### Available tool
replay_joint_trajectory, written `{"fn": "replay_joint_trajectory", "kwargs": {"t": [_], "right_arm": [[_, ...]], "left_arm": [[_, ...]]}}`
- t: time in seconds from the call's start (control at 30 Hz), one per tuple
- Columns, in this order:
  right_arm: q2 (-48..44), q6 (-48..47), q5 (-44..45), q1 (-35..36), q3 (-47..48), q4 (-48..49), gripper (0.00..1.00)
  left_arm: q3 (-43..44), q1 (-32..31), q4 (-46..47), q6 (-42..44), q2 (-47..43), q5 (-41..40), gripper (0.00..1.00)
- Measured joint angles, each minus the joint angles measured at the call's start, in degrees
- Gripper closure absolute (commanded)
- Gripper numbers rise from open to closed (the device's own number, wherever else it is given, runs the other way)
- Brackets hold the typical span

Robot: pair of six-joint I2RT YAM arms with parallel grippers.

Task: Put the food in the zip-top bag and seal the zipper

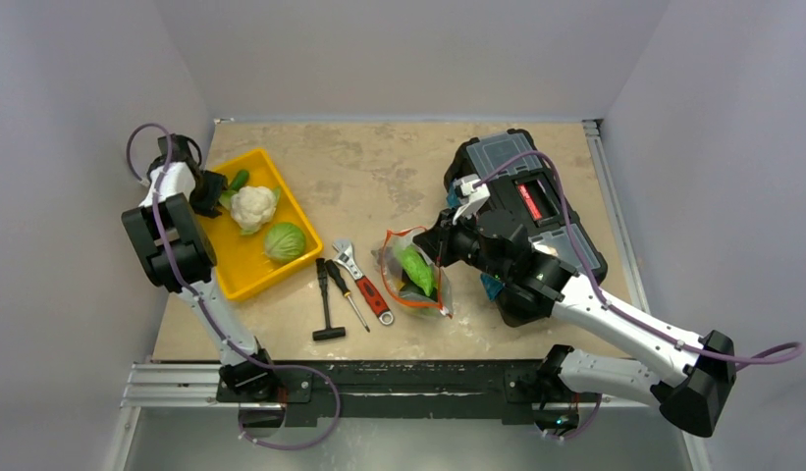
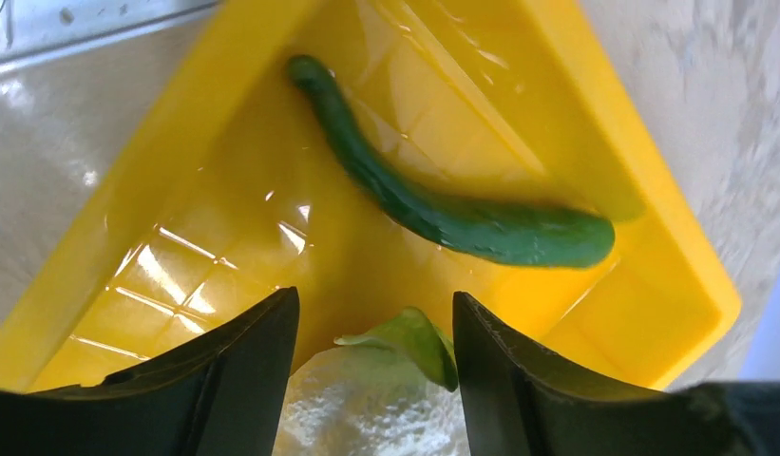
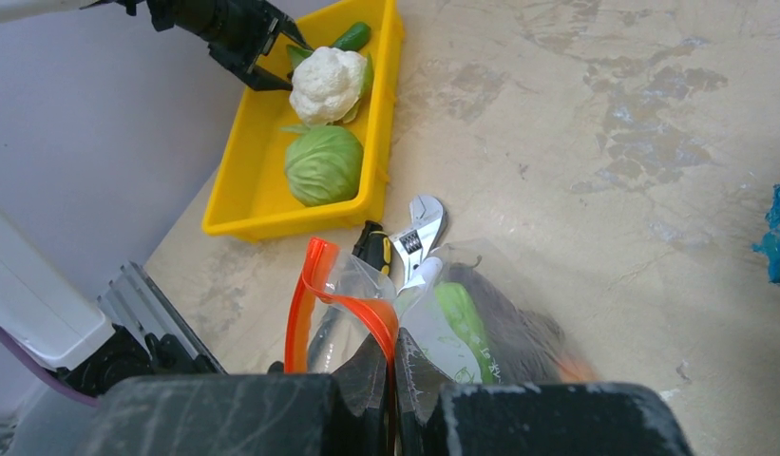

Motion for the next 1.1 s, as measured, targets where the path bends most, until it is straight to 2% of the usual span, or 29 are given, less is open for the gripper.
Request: {"fn": "replay_joint_trajectory", "kwargs": {"t": [0.17, 0.37, 0.53, 0.83, 0.93, 1.03, 1.1], "right_arm": [[0.0, 0.0, 0.0, 0.0, 0.0, 0.0, 1.00], [0.0, 0.0, 0.0, -0.3, 0.0, 0.0, 1.00], [0.0, 0.0, 0.0, -0.5, 0.0, -0.1, 1.00], [0.0, 0.0, 0.0, -0.8, 0.0, -0.3, 1.00], [0.0, 0.0, 0.0, -0.9, 0.0, -0.5, 1.00], [0.0, 0.0, 0.0, -1.1, 0.0, -0.6, 1.00], [0.0, 0.0, 0.0, -1.1, 0.0, -0.9, 1.00]], "left_arm": [[-8.2, 0.0, 5.9, -15.7, -3.5, -4.5, 0.38], [-9.6, -0.1, 11.2, -27.6, -3.9, -7.6, 0.39], [-9.6, -0.3, 13.5, -32.5, -3.5, -8.8, 0.39], [-8.3, -0.8, 10.6, -39.5, 0.3, -11.2, 0.41], [-7.6, -0.9, 10.5, -41.0, 0.9, -11.5, 0.46], [-7.4, -1.0, 11.5, -42.0, 1.4, -11.9, 0.57], [-7.5, -1.0, 12.9, -42.1, 1.9, -12.3, 0.69]]}}
